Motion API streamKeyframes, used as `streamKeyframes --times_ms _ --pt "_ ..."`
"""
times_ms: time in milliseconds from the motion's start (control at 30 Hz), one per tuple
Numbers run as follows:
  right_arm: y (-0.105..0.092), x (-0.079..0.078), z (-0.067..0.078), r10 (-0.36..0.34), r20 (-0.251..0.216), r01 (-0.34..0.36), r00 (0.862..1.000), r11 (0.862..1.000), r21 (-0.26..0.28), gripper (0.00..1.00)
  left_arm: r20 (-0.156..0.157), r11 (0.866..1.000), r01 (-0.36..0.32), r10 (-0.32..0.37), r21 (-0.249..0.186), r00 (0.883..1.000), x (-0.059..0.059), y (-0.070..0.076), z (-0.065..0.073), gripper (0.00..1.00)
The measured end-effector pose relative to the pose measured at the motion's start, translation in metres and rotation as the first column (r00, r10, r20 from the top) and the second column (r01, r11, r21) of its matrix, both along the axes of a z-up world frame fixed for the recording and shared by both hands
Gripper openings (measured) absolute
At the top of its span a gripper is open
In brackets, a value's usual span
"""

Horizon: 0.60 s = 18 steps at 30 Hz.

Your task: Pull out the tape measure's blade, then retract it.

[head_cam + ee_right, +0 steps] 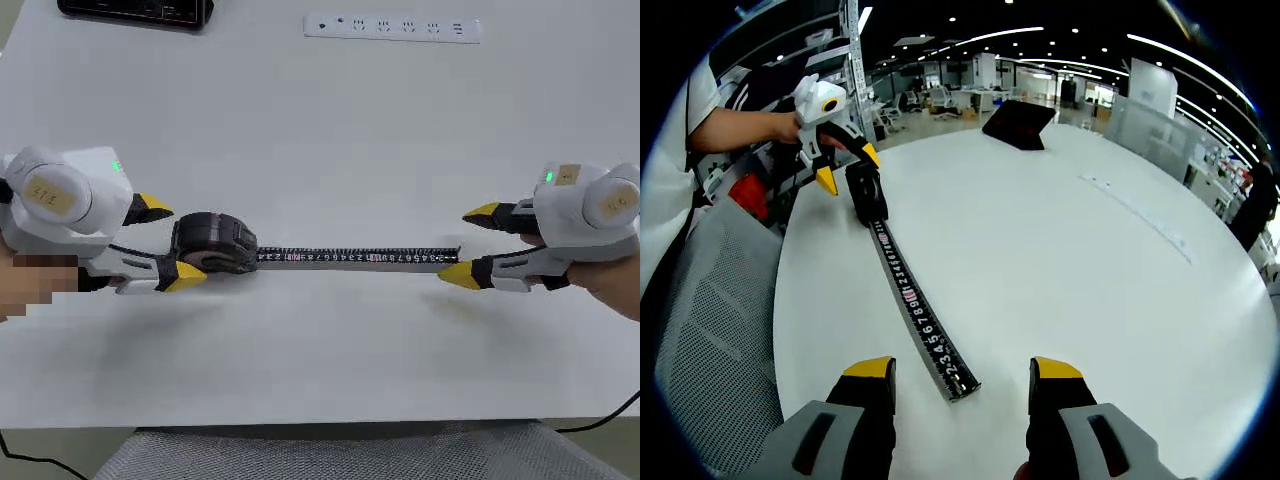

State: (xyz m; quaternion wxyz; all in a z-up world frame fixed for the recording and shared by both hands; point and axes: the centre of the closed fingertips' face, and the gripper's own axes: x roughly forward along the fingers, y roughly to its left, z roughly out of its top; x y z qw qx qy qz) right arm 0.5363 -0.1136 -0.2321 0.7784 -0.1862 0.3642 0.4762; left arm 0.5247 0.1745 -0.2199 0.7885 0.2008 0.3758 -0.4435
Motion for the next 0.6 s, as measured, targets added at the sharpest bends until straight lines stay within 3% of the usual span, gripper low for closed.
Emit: streamKeyframes --times_ms 200,400,467,600 --pt "0.000 -0.004 0.008 -0.048 0.024 0.047 0.999 0.998 0.029 0.53 0.011 0.999 -0.041 0.041 -0.035 0.999 -0.002 0.001 0.005 0.52" --pt "0.001 -0.011 0.013 -0.084 0.041 0.082 0.996 0.995 0.053 0.56 0.012 0.990 -0.101 0.103 -0.099 0.995 -0.007 0.005 0.016 0.54" --pt "0.003 -0.013 0.015 -0.100 0.040 0.097 0.994 0.993 0.067 0.58 0.003 0.979 -0.142 0.144 -0.149 0.990 -0.006 0.004 0.021 0.55" --pt "0.006 -0.016 0.022 -0.122 0.050 0.118 0.991 0.989 0.089 0.61 0.009 0.973 -0.164 0.167 -0.163 0.986 -0.009 0.007 0.024 0.56"
